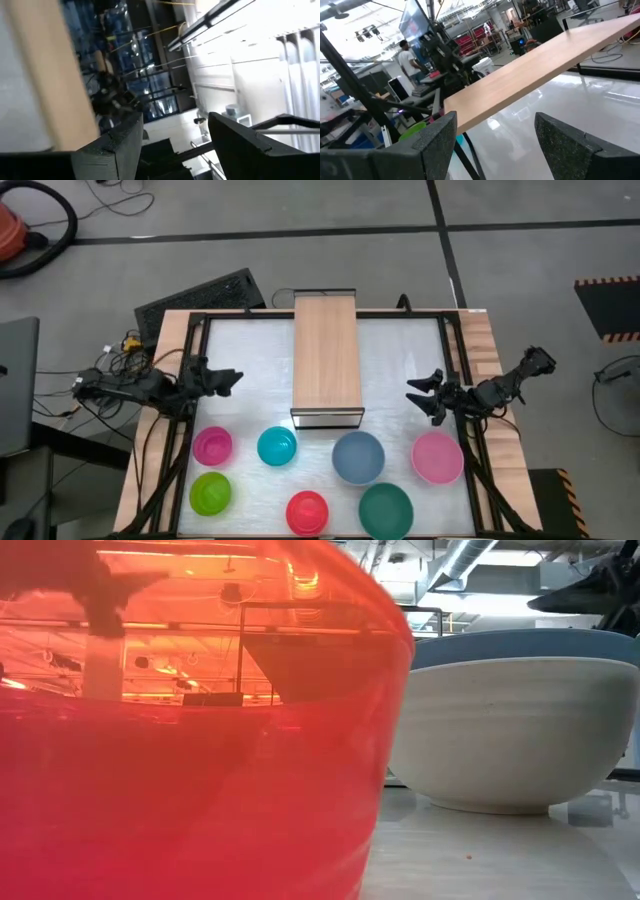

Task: Place and stack bowls onto a shelf
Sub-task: Put the pink bowl on the shelf

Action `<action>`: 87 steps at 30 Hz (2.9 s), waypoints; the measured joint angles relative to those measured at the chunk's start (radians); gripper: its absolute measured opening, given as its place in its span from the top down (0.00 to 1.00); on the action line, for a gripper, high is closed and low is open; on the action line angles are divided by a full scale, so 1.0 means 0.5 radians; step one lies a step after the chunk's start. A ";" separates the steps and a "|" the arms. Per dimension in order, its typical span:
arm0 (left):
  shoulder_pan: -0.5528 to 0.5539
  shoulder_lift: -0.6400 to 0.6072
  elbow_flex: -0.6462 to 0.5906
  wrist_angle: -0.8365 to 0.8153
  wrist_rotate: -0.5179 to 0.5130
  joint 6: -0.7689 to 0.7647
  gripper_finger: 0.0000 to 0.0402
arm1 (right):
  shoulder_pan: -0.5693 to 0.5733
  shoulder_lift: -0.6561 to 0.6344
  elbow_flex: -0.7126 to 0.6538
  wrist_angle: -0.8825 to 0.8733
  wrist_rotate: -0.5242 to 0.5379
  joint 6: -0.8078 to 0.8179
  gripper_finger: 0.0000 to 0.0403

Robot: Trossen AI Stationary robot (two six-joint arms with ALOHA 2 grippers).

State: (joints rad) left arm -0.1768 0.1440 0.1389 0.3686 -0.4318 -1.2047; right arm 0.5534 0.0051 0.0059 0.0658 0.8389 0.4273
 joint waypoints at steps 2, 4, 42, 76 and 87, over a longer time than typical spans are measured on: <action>0.001 0.108 0.124 -0.002 -0.026 0.151 0.48 | 0.000 0.000 0.000 0.001 0.000 0.005 0.27; 0.002 0.241 0.251 -0.001 -0.052 0.307 0.48 | 0.001 0.000 0.000 0.009 0.000 0.040 0.27; 0.004 1.159 1.615 -2.192 0.606 0.600 0.48 | 0.005 0.163 0.861 -0.201 -0.215 0.557 0.27; -0.172 1.828 1.050 -2.812 0.873 1.782 0.48 | -0.002 0.753 1.052 -0.774 -0.142 0.669 0.27; -0.235 1.814 0.897 -2.673 0.961 1.681 0.48 | -0.002 0.753 1.052 -0.777 -0.142 0.668 0.27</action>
State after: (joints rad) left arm -0.2944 1.0508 0.5874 -0.9676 0.0487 -0.3643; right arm 0.5526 0.3817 0.5320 -0.3228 0.7679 0.7612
